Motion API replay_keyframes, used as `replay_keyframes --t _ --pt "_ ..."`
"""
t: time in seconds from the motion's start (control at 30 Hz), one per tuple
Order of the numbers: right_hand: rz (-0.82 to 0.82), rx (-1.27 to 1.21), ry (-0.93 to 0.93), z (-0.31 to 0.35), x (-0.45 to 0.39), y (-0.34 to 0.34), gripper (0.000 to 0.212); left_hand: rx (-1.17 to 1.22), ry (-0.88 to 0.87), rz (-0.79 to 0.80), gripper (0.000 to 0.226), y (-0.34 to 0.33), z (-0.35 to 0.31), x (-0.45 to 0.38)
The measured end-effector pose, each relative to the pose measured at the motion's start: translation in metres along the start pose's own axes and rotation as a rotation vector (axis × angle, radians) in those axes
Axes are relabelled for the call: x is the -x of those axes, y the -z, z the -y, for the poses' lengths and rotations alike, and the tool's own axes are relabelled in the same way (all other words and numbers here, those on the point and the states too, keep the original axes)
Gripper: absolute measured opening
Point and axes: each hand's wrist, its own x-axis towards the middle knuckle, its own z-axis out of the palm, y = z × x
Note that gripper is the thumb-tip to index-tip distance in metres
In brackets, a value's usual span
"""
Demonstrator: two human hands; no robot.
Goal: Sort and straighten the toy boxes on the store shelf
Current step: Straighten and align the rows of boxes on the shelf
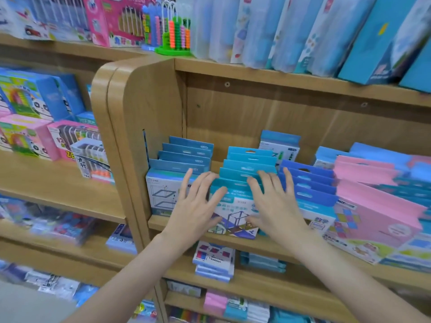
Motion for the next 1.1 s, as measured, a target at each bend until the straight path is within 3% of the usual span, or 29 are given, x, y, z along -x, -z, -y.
replay_keyframes --t 0.2,0.33,0.47,0.57,0.7,0.9,1.0,1.1 --pt "0.036 0.037 -0.018 -0.001 -0.007 -0.005 0.084 -0.024 0.052 0.024 0.077 -0.007 -0.004 -0.008" --pt "0.178 0.012 0.011 -0.003 -0.009 0.011 0.079 0.011 0.055 0.0 0.07 -0.01 -0.001 -0.007" --pt "0.286 -0.462 0.04 -0.037 -0.017 0.036 0.063 0.059 0.055 0.01 0.069 -0.007 0.0 -0.008" --pt "0.181 -0.725 -0.08 -0.076 -0.041 0.041 0.039 0.124 0.026 0.004 0.076 -0.003 -0.005 -0.013" --pt "0.243 -0.608 -0.123 -0.119 -0.097 0.008 0.04 0.05 -0.083 0.059 0.105 0.0 -0.014 -0.033" --pt "0.324 -0.271 -0.193 -0.139 -0.154 -0.033 0.063 -0.018 -0.122 0.197 0.109 0.002 -0.025 -0.046" --pt "0.299 -0.13 -0.151 -0.136 -0.157 -0.043 0.045 -0.049 -0.115 0.208 0.106 0.001 -0.025 -0.043" --pt "0.291 -0.147 -0.101 -0.139 -0.148 -0.052 0.028 -0.047 -0.125 0.213 0.107 -0.002 -0.025 -0.041"
